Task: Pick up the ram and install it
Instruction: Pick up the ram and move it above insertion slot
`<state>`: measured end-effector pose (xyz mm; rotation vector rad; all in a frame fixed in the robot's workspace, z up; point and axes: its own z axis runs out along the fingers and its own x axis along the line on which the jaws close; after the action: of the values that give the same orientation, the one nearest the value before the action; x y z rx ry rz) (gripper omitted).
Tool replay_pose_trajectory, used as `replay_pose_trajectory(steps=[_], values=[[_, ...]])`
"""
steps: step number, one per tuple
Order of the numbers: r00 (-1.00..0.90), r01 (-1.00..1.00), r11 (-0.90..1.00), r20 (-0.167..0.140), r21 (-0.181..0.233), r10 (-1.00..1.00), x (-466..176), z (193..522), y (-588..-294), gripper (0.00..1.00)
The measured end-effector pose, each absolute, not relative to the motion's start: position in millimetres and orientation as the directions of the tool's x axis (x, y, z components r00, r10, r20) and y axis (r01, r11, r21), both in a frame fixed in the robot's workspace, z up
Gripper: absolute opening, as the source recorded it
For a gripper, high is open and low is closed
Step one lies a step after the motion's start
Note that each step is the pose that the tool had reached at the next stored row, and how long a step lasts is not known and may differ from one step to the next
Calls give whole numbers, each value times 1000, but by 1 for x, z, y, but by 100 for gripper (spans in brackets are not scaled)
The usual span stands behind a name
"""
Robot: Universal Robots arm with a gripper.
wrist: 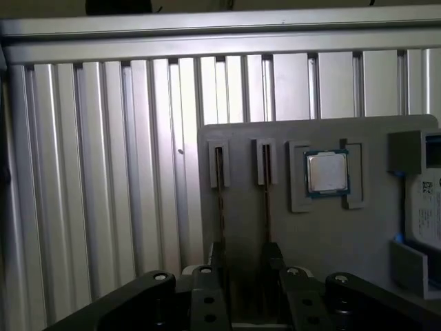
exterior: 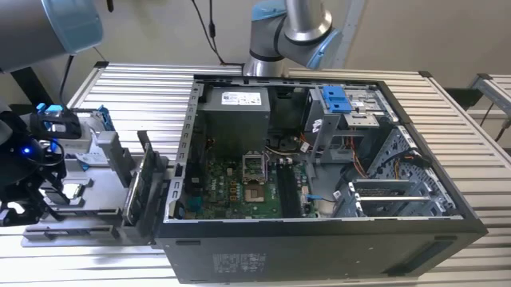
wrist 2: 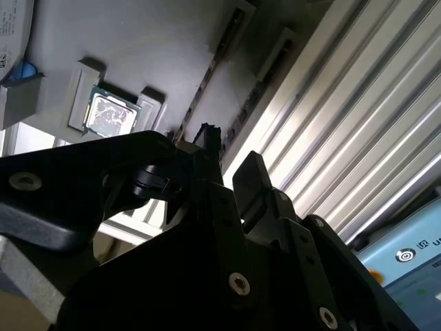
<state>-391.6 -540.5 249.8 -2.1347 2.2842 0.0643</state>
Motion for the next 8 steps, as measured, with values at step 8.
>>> replay_pose_trajectory(steps=[8], values=[[-68, -998, 67, -38, 20, -997, -392, 245, -540, 36]])
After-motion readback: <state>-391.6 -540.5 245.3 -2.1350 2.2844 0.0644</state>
